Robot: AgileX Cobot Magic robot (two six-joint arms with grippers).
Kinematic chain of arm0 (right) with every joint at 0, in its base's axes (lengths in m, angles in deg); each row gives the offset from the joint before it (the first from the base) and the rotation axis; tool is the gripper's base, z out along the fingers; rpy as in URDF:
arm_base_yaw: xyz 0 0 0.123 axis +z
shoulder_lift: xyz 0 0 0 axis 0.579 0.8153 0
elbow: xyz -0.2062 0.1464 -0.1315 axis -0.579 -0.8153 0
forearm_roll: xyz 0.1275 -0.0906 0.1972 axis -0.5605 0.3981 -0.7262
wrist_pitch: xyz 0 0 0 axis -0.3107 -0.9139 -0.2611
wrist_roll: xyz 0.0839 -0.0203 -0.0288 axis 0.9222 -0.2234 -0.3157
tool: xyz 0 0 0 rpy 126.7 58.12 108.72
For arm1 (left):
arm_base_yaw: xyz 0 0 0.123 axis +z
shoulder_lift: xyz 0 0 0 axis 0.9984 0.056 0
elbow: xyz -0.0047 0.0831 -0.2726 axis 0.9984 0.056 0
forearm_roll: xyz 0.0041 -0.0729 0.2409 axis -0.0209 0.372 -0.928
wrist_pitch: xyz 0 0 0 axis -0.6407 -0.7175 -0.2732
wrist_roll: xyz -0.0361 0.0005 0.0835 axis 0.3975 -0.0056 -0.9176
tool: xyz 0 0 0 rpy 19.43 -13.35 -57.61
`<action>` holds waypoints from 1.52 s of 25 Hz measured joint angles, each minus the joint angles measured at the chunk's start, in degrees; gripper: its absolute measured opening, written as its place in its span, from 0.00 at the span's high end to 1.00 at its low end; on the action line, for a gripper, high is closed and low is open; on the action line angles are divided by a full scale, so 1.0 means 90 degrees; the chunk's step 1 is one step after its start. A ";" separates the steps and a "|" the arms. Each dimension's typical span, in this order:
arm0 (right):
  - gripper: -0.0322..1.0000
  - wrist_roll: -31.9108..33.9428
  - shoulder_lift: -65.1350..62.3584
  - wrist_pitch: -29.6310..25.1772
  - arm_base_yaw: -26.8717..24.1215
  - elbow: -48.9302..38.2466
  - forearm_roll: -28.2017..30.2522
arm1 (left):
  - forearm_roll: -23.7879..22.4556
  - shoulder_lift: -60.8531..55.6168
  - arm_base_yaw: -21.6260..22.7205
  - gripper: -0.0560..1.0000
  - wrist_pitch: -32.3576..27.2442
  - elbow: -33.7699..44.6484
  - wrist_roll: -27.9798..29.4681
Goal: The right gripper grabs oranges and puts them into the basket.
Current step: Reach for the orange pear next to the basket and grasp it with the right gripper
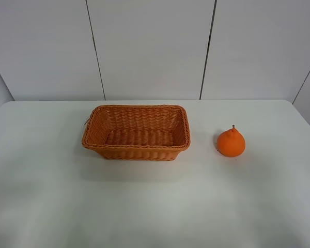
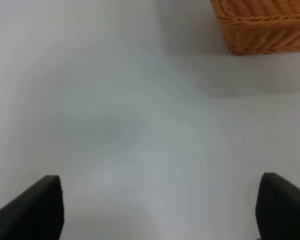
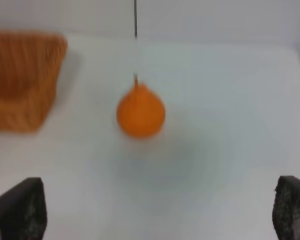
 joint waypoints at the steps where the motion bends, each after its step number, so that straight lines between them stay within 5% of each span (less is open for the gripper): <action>1: 0.30 0.0048 0.0259 0.0162 0.0000 0.0179 0.0000 | 0.0000 0.0000 0.0000 0.11 0.0000 0.0000 0.0000; 8: 0.30 0.0090 0.3444 0.0314 0.0000 0.1557 -0.0021 | 0.0000 0.0000 0.0000 0.11 0.0000 0.0000 0.0000; 24: 0.30 -0.0379 1.0333 -0.0446 0.0000 0.4938 -0.0195 | 0.0000 0.0000 0.0000 0.11 0.0000 0.0000 0.0000; 31: 0.30 -0.0467 1.1851 -0.0735 0.0150 0.6303 -0.0266 | 0.0000 0.0000 0.0000 0.11 0.0000 0.0000 0.0000; 38: 0.30 -0.0444 1.2400 -0.0692 0.0481 0.6477 -0.0286 | 0.0000 0.0000 0.0000 0.11 0.0000 0.0000 0.0000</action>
